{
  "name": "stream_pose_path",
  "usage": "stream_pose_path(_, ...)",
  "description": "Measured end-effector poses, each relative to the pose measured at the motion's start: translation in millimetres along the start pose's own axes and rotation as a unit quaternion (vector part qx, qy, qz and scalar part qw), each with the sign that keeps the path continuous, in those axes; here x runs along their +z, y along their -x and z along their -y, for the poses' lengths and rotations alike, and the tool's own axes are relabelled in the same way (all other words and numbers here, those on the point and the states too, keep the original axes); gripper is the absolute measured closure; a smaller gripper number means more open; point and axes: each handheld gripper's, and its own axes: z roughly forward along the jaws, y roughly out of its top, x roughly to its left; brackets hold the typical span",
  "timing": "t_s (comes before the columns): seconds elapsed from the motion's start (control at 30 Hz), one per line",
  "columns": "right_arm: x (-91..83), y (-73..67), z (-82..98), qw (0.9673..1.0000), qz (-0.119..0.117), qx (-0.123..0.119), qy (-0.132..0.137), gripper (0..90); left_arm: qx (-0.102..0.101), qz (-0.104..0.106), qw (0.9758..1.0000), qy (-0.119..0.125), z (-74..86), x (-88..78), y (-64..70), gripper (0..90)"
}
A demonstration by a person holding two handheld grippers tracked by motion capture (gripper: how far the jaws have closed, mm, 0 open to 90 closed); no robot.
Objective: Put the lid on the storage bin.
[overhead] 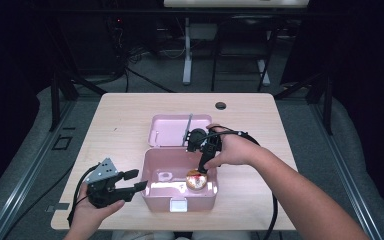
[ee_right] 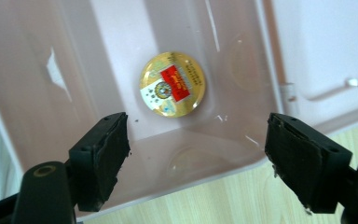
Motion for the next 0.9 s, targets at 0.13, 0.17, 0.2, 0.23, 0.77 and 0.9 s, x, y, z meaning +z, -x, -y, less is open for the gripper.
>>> stream_pose_path(0.13,-1.9,3.0,2.6,0.9998,0.005,0.017,0.005,21.1,0.0,-0.001,1.0,0.0,0.0,-0.1,-0.2,47.8)
stream_pose_path(0.17,-3.3,5.5,4.6,0.9996,0.007,0.026,0.007,21.6,-0.002,0.0,1.0,0.001,0.1,-0.1,-0.2,47.8)
stream_pose_path(0.2,-3.6,6.3,5.3,0.9995,0.009,0.03,0.007,21.7,-0.001,0.0,1.0,0.0,0.1,0.0,-0.2,47.8)
stream_pose_path(0.23,-3.6,6.3,5.3,0.9995,0.009,0.03,0.007,21.7,-0.001,0.0,1.0,0.0,0.1,0.0,-0.2,47.8)
stream_pose_path(0.77,-9.7,20.1,16.8,0.9974,0.029,0.065,0.005,23.0,-0.001,0.0,1.0,-0.001,0.2,0.4,-0.4,47.8)
stream_pose_path(0.9,-7.4,22.6,17.6,0.997,0.031,0.071,0.004,23.6,-0.001,0.0,1.0,-0.001,0.4,0.9,-0.1,47.8)
